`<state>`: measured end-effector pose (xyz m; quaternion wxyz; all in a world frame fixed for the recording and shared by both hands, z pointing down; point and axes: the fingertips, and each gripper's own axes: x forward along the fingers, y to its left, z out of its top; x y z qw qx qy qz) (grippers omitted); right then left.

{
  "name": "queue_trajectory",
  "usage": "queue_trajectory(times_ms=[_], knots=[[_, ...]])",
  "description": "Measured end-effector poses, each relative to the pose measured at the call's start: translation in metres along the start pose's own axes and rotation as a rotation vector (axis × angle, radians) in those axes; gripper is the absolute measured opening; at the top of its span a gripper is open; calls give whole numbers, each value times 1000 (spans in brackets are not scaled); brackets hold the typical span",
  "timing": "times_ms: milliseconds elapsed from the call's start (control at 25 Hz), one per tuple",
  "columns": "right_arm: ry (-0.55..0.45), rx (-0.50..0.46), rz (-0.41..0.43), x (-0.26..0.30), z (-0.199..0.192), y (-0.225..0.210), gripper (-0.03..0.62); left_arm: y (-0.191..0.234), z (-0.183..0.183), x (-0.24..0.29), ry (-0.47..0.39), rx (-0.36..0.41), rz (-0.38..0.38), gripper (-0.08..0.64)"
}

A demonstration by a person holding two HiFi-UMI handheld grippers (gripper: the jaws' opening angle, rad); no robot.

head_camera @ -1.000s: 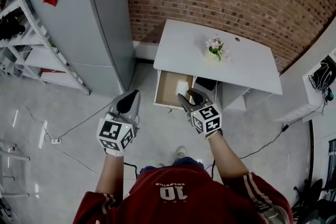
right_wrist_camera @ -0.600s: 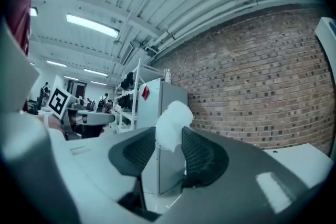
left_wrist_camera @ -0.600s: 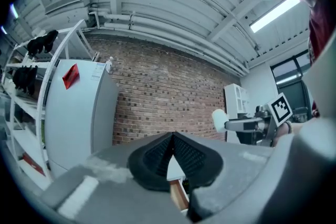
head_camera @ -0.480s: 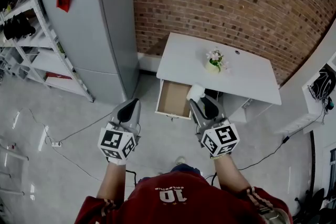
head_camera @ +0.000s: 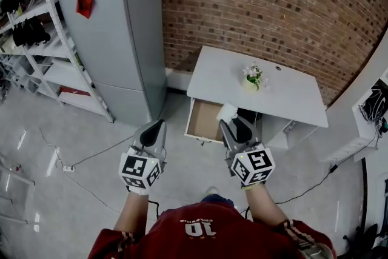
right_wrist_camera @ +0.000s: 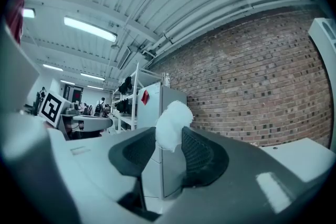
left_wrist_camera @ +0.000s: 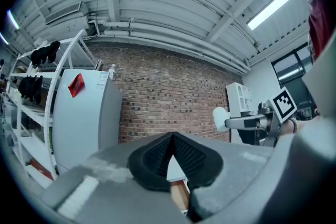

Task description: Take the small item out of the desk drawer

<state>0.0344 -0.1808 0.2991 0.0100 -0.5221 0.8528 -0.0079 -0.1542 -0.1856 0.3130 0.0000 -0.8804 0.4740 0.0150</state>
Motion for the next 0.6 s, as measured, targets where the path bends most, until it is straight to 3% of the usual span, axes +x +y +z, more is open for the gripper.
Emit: queue_trajectory(times_ms=[600], knots=[[24, -14, 18, 2, 0, 12, 156, 6, 6, -10, -16, -11, 16, 3]])
